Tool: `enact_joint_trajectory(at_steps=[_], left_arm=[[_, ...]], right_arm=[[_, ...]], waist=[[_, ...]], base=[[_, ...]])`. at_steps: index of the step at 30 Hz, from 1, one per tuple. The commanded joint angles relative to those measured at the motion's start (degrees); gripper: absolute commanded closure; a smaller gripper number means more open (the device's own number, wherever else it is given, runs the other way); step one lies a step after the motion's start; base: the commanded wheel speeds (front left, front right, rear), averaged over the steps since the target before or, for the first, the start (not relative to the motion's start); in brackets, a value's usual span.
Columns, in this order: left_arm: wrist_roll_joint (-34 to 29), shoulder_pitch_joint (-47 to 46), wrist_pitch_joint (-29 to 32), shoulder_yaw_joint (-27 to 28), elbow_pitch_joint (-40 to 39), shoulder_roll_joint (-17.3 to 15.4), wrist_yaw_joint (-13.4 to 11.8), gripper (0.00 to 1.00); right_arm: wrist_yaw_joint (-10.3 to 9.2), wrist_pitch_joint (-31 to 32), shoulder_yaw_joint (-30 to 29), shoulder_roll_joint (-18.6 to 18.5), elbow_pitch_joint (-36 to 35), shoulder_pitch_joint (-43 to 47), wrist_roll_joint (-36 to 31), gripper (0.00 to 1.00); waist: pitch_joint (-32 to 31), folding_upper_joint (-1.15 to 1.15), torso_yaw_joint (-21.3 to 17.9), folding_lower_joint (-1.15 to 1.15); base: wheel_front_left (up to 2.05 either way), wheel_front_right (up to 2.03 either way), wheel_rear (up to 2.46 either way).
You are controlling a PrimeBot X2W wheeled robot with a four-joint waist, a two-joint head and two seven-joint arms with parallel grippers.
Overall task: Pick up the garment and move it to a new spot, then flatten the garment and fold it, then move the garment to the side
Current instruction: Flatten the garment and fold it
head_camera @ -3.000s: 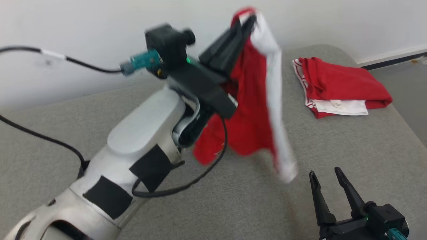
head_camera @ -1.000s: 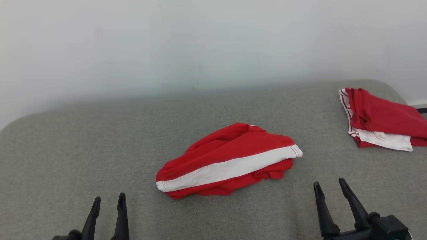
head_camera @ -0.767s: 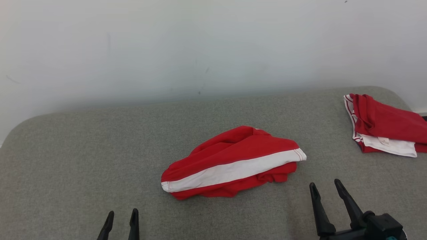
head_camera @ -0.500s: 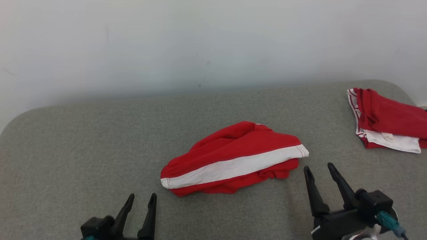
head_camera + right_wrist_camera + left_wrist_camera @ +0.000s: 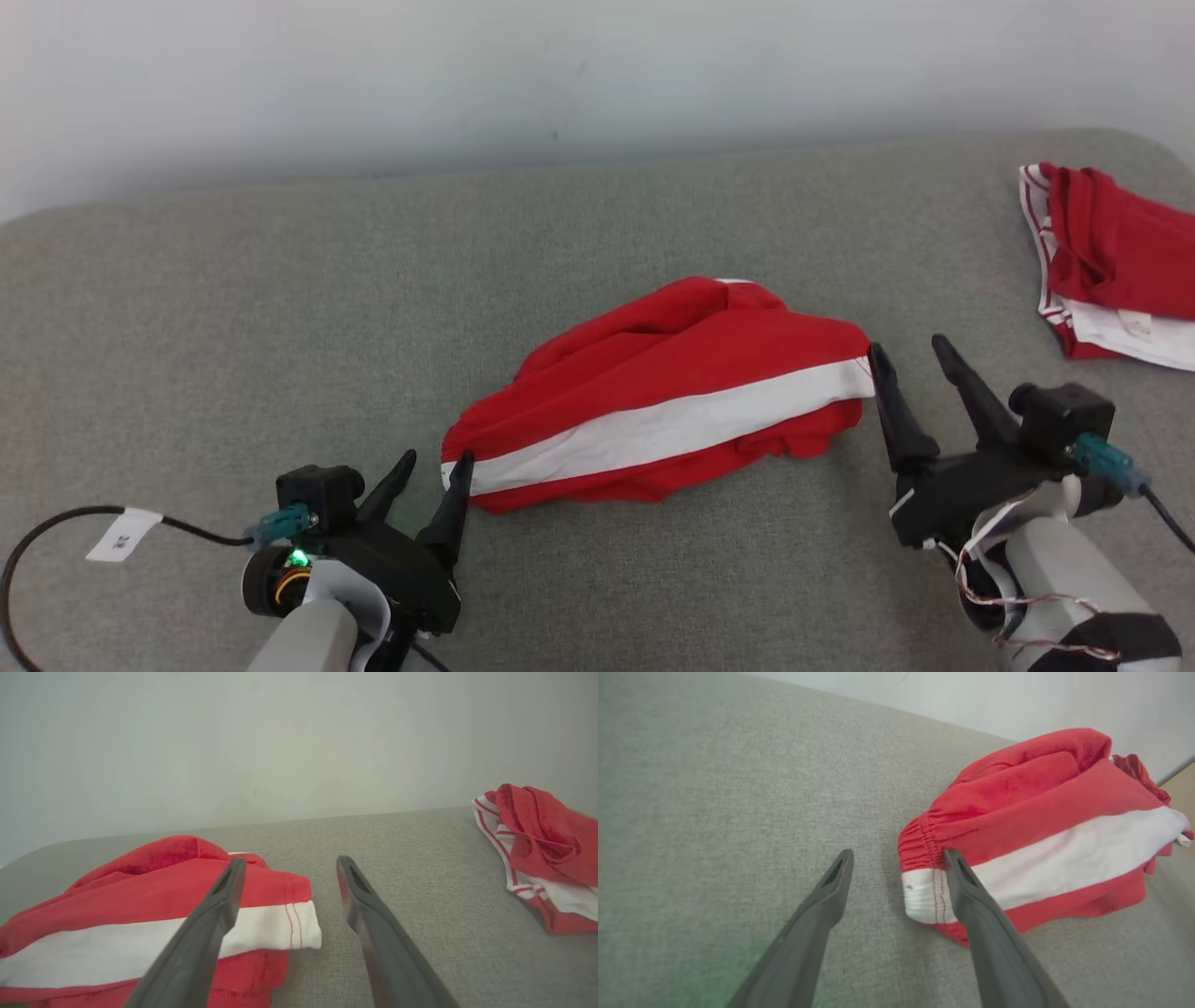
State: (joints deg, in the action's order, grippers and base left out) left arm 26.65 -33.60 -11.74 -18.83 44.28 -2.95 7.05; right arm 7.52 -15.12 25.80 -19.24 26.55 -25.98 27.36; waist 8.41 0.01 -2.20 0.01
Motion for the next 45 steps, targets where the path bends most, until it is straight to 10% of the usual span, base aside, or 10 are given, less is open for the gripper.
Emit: enact_joint_trajectory(at_steps=[1,14,32,45], left_arm=[[1.14,-0.64,0.81,-0.55,0.95,-0.13,0.38,0.00],[9.28,4.93,4.09,-2.30,-7.52,-0.42,0.14,0.00],[7.51,18.44,13.75,-2.22,-38.64,-7.38,-9.87,0.00],[8.67,14.87,14.22,-2.49,-34.88,-6.75,-9.30,0.00]], right_arm=[[-0.06,0.03,0.43,-0.25,0.36,-1.10,0.75,0.00],[-0.06,0.03,2.83,-2.74,2.38,-3.75,5.50,0.00],[-0.07,0.03,4.60,-2.95,2.69,-3.61,7.16,0.00],[-0.07,0.03,6.45,-3.88,3.02,-4.27,7.95,0.00]], waist=[[2.47,-0.01,-0.15,-0.01],[4.52,-0.01,-1.08,-0.01],[5.70,-0.01,-0.93,-0.01],[5.74,-0.01,-1.03,-0.01]], base=[[0.00,0.00,0.00],[0.00,0.00,0.00],[0.00,0.00,0.00],[0.00,0.00,0.00]])
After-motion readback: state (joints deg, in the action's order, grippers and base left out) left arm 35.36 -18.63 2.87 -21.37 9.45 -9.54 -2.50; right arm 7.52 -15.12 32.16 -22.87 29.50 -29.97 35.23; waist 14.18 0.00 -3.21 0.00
